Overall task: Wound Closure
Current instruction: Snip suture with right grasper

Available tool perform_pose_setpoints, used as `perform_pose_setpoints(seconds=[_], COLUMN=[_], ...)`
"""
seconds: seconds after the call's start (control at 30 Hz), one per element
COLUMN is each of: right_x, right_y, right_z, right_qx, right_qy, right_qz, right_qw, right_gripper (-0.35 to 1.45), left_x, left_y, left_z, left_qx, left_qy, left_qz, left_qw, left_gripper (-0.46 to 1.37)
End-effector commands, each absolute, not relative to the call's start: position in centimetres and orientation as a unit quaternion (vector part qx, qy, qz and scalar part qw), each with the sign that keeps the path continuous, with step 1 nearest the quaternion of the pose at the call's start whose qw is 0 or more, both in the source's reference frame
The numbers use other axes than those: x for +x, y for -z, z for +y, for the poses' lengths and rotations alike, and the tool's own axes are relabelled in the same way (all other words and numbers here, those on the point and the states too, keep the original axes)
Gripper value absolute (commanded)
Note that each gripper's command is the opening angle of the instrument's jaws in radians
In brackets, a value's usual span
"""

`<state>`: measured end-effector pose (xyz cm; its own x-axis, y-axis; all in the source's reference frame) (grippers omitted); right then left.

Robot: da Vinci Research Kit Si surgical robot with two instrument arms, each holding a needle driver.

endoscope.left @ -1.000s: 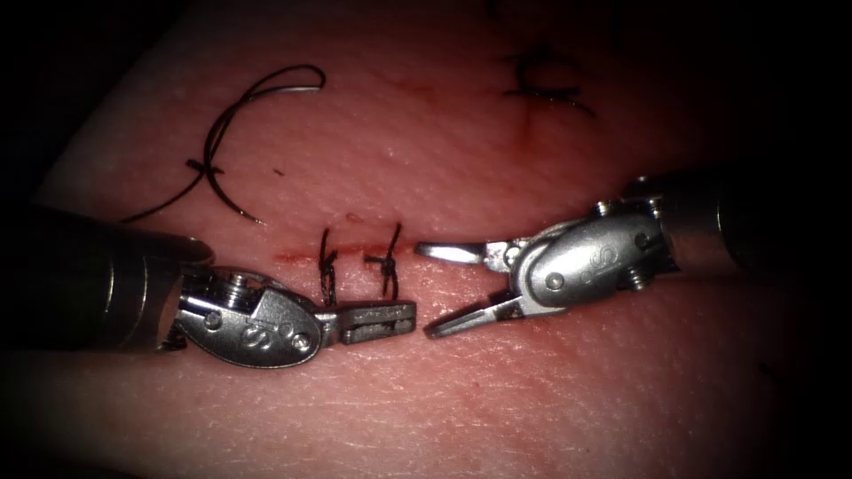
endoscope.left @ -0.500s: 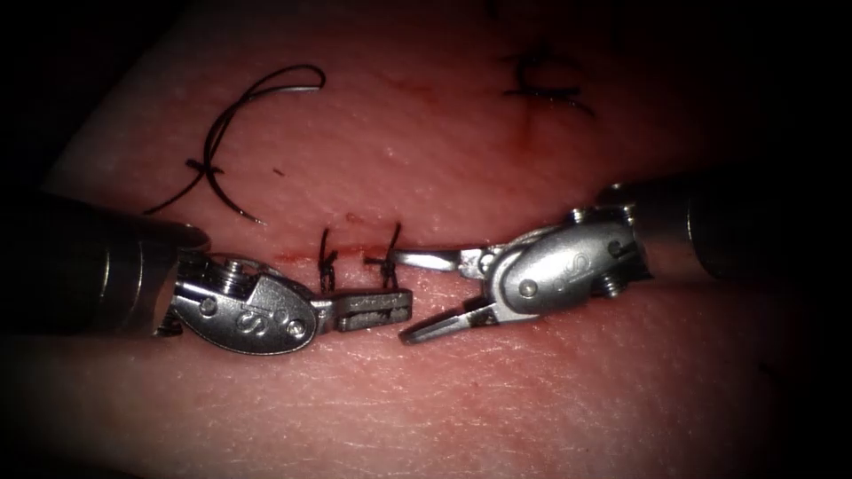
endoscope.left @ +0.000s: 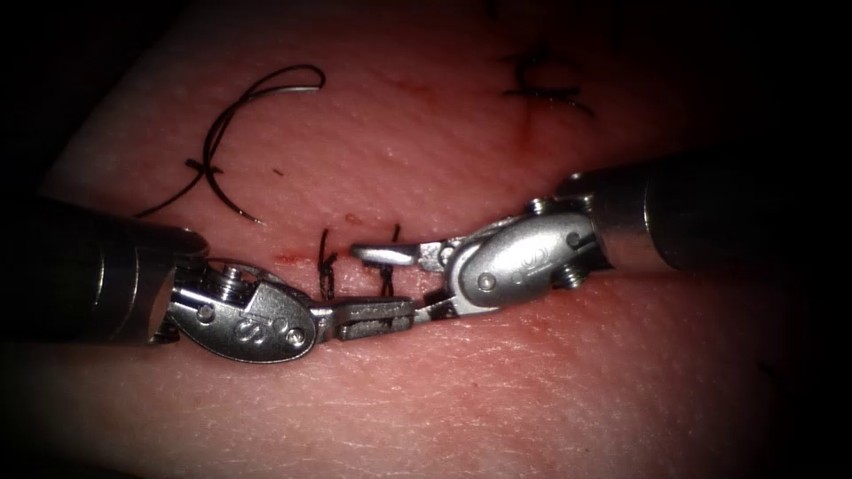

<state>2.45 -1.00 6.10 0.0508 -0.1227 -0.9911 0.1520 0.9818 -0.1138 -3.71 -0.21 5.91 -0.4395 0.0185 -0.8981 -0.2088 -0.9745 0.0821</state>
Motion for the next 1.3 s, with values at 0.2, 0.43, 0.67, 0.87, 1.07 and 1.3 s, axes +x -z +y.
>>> perform_pose_setpoints(seconds=[0.2,0.43,0.67,0.87,1.07,1.3], right_x=[2.59,2.62,2.71,2.72,2.72,2.73], right_y=[-6.12,-6.07,-6.02,-6.04,-6.04,-6.04], right_z=[-1.0,-1.05,-1.11,-1.1,-1.09,-1.09], right_qx=[-0.004,-0.011,-0.013,-0.014,-0.016,-0.015], right_qy=[0.107,0.109,0.11,0.109,0.108,0.108], right_qz=[0.688,0.693,0.697,0.698,0.699,0.7], right_qw=[0.718,0.712,0.708,0.708,0.706,0.705], right_gripper=[1.29,1.28,1.27,1.24,1.2,1.11], left_x=[-3.73,-3.73,-3.74,-3.73,-3.73,-3.73], left_y=[-5.93,-5.94,-5.94,-5.93,-5.92,-5.92], left_z=[-0.19,-0.19,-0.19,-0.2,-0.21,-0.21], left_qx=[-0.525,-0.525,-0.525,-0.525,-0.525,-0.525], left_qy=[-0.844,-0.844,-0.844,-0.844,-0.844,-0.844], left_qz=[0.088,0.087,0.088,0.088,0.088,0.088], left_qw=[0.066,0.066,0.066,0.066,0.065,0.065], left_gripper=[-0.35,-0.35,-0.35,-0.35,-0.35,-0.35])
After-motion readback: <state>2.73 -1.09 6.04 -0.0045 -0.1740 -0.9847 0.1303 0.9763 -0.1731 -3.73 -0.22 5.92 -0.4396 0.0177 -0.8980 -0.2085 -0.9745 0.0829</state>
